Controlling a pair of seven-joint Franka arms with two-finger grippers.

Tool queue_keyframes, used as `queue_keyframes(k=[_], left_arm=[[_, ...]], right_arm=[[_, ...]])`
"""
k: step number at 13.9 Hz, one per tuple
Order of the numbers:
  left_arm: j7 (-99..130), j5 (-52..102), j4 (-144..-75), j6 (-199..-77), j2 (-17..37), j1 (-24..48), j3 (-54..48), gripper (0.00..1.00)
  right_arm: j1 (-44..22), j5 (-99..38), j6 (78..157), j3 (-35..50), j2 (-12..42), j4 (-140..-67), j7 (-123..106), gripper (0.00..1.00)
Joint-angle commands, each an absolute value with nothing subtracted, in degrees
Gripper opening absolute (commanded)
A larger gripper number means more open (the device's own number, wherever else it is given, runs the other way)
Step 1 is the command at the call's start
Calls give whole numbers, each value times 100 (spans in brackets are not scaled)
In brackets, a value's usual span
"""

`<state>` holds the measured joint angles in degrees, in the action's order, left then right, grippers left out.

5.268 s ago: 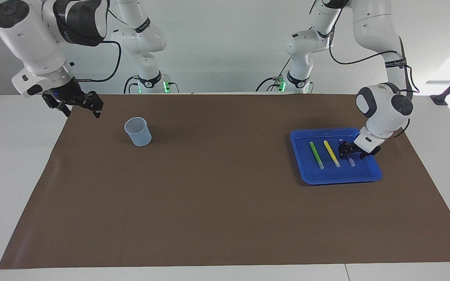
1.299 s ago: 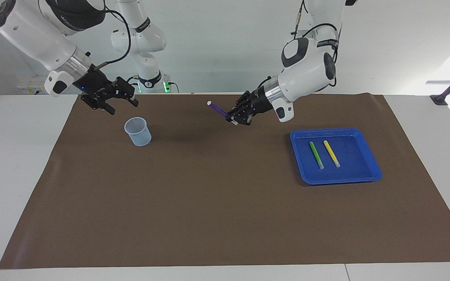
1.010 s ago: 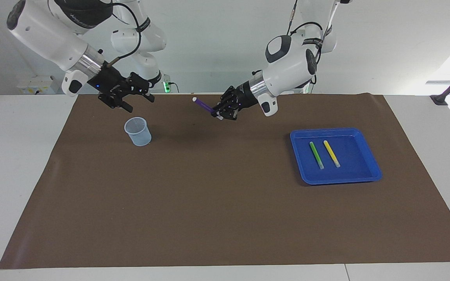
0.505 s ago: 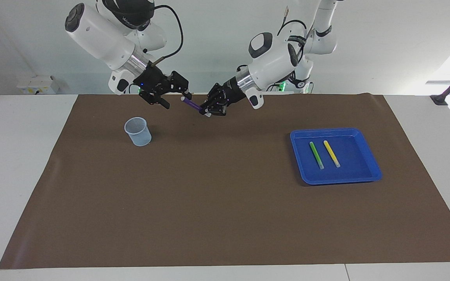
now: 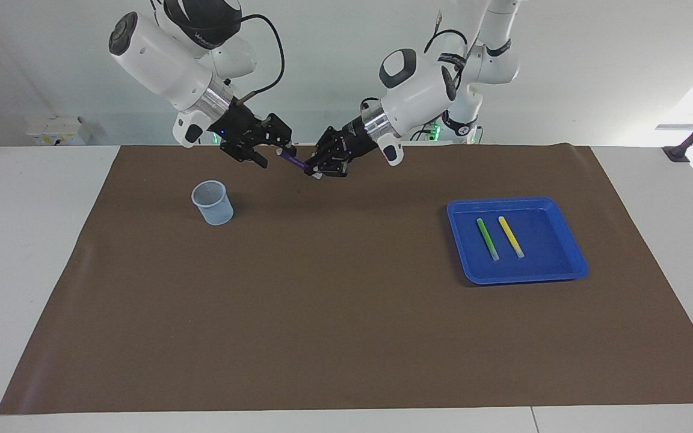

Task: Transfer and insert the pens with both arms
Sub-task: 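Carry the purple pen toward the right gripper while the right gripper approaches, then grasp the purple pen tip with the right gripper, open the left gripper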

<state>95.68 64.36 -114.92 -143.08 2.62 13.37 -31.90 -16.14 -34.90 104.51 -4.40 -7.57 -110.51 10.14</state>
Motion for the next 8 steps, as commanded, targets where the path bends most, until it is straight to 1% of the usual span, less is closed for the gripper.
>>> queue_keyframes(k=[1,4,8], left_arm=[[9633,6609,-11707,-14484,35,1450,-3138,0],[9633,6644,-11707,-14554,35,1468,-3138,0],[9642,6759,-11716,-14695,44,1520,-3138,0]], right_arm=[[-1626,-3630,10485,-431,-914,-11224,1142,76],[-1635,-3630,10468,-431,-923,-11224,1143,67],[-1644,-3630,10450,-431,-940,-11224,1143,61]])
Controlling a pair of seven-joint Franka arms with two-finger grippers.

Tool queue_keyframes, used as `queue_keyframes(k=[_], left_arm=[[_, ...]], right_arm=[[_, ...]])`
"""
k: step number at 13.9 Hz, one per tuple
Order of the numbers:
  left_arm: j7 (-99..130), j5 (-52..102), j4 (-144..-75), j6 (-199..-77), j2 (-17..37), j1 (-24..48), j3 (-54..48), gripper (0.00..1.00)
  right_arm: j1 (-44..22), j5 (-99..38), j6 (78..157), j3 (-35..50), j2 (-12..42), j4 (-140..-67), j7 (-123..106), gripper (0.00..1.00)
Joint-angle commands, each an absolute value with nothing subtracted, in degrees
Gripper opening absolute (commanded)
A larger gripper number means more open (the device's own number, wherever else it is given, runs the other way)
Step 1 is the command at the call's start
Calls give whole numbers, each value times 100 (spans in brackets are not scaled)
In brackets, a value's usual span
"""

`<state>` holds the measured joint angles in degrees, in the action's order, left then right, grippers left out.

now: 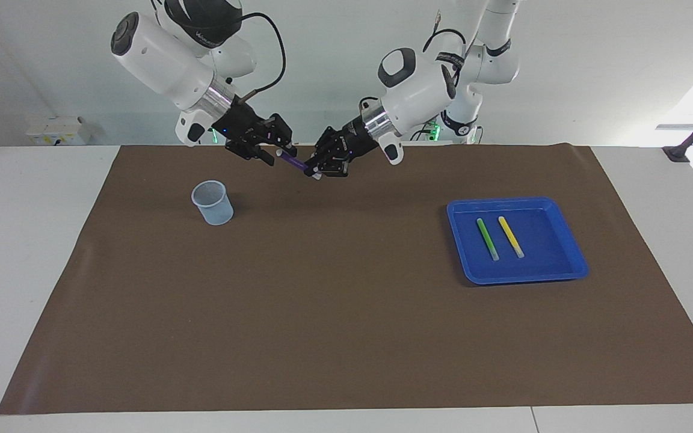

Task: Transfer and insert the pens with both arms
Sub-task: 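Grasp the purple pen tip with the right gripper, open the left gripper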

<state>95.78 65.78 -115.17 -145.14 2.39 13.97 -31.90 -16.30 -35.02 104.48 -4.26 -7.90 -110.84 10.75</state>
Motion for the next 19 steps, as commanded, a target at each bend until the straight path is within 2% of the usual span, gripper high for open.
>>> queue_keyframes(k=[1,4,9,10,12,19], left_arm=[[9642,6785,-11716,-14748,44,1529,-3138,0],[9633,6820,-11716,-14757,44,1529,-3138,0],[9738,6820,-11716,-14774,44,1538,-3138,0],[9756,6820,-11707,-14844,44,1538,-3138,0],[9843,6820,-11707,-15011,44,1643,-3138,0],[9818,6820,-11707,-15267,53,1775,-3138,0]], right_arm=[[-1644,-3630,10441,-431,-940,-11224,1143,53],[-1652,-3630,10450,-431,-940,-11224,1143,43],[-1652,-3630,10450,-422,-940,-11224,1143,39],[-1652,-3630,10441,-431,-940,-11224,1134,33],[-1652,-3630,10424,-422,-940,-11224,1116,0],[-1635,-3621,10424,-431,-932,-11197,1072,0]])
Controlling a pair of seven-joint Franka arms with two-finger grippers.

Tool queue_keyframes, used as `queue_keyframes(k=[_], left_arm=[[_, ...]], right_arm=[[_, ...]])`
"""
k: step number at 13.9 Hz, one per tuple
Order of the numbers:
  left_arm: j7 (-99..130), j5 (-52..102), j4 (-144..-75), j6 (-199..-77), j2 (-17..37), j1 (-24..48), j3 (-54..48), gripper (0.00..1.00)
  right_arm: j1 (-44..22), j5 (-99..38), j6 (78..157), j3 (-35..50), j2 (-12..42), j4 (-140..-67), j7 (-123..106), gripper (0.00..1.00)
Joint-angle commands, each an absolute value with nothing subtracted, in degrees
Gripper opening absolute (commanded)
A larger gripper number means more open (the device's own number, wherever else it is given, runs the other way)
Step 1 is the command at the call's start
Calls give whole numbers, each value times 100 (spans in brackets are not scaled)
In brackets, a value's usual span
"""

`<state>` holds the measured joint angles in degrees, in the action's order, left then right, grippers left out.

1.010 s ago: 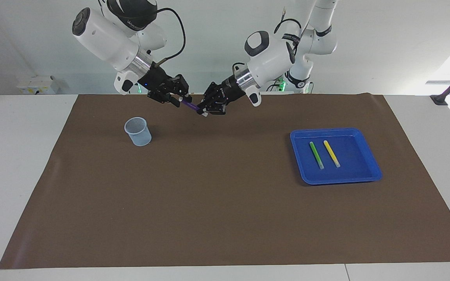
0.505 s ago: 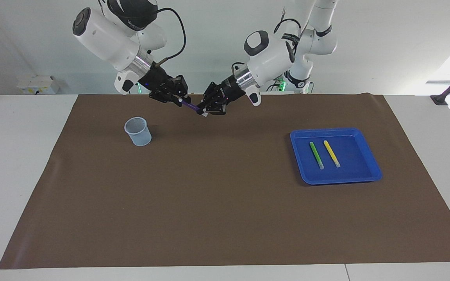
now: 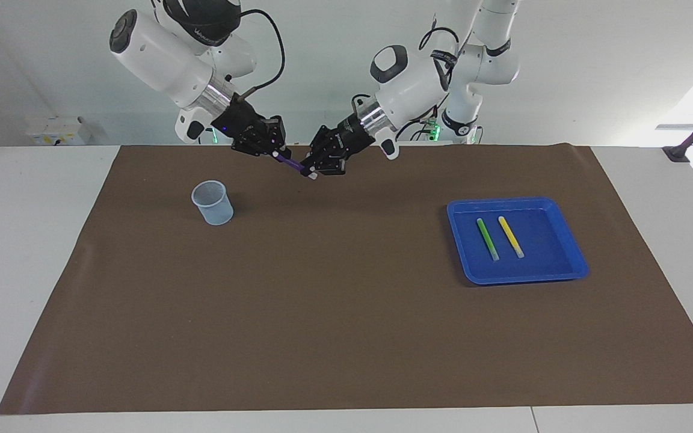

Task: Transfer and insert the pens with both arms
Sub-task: 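Grasp the purple pen tip with the right gripper, open the left gripper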

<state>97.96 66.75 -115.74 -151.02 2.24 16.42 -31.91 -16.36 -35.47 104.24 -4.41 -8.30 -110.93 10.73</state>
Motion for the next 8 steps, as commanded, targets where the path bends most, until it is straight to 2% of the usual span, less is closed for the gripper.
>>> queue_keyframes(k=[1,5,8], left_arm=[[9783,6803,-11707,-15284,35,1819,-3129,99],[9783,6741,-11733,-15311,-17,1776,-3120,100],[9467,6706,-11891,-15040,-88,1566,-3103,100]], right_arm=[[-1626,-3612,10424,-431,-923,-11189,1064,0],[-1451,-3245,10310,-475,-888,-11075,739,0],[-1205,-1814,9801,-483,-870,-10793,21,0]])
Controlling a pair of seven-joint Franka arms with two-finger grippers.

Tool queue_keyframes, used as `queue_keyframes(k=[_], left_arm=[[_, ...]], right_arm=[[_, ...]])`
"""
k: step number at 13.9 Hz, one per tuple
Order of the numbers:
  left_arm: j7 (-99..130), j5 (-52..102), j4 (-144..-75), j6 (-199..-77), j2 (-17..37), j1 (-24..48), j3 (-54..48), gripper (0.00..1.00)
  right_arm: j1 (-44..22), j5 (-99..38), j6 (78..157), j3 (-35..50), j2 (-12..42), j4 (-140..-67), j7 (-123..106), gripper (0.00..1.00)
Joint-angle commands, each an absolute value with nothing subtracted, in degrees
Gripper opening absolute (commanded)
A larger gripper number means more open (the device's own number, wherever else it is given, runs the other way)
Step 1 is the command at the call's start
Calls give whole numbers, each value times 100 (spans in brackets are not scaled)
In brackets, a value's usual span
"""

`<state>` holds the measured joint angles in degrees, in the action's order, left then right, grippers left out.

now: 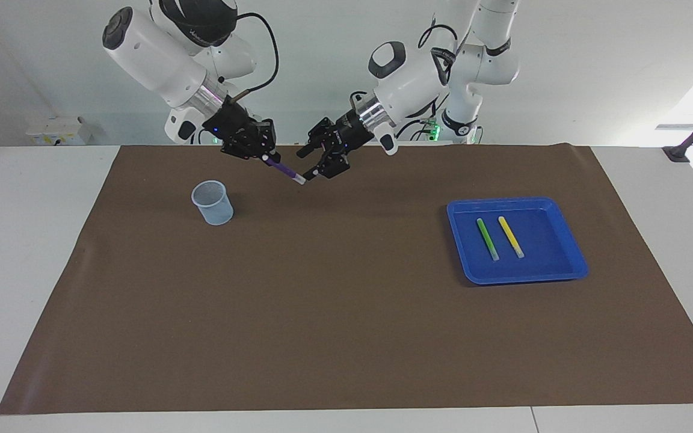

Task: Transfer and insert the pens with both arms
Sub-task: 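Insert the purple pen into the cup while the left gripper returns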

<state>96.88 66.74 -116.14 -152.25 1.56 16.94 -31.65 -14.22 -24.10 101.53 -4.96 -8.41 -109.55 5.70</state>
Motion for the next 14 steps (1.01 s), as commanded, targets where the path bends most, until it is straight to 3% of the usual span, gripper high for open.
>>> queue_keyframes(k=[1,4,7,10,14], left_arm=[[9327,6706,-11909,-14812,-140,1434,-3103,100],[8983,5937,-11857,-13654,-167,741,-3094,100],[8825,4820,-11664,-12527,-150,81,-3094,100],[8579,3564,-11558,-12156,-114,-166,-3085,100],[7133,3059,-11593,-11542,-158,-710,-3076,100]], right_arm=[[-1082,-1576,9661,-492,-888,-10819,-374,0],[-818,-470,9282,-483,-940,-10872,-1201,0],[-564,9,9421,-492,-1264,-11581,-1362,0],[-457,0,10254,-492,-1608,-12531,-1275,0],[-448,0,10668,-492,-1530,-12911,-1222,0]])
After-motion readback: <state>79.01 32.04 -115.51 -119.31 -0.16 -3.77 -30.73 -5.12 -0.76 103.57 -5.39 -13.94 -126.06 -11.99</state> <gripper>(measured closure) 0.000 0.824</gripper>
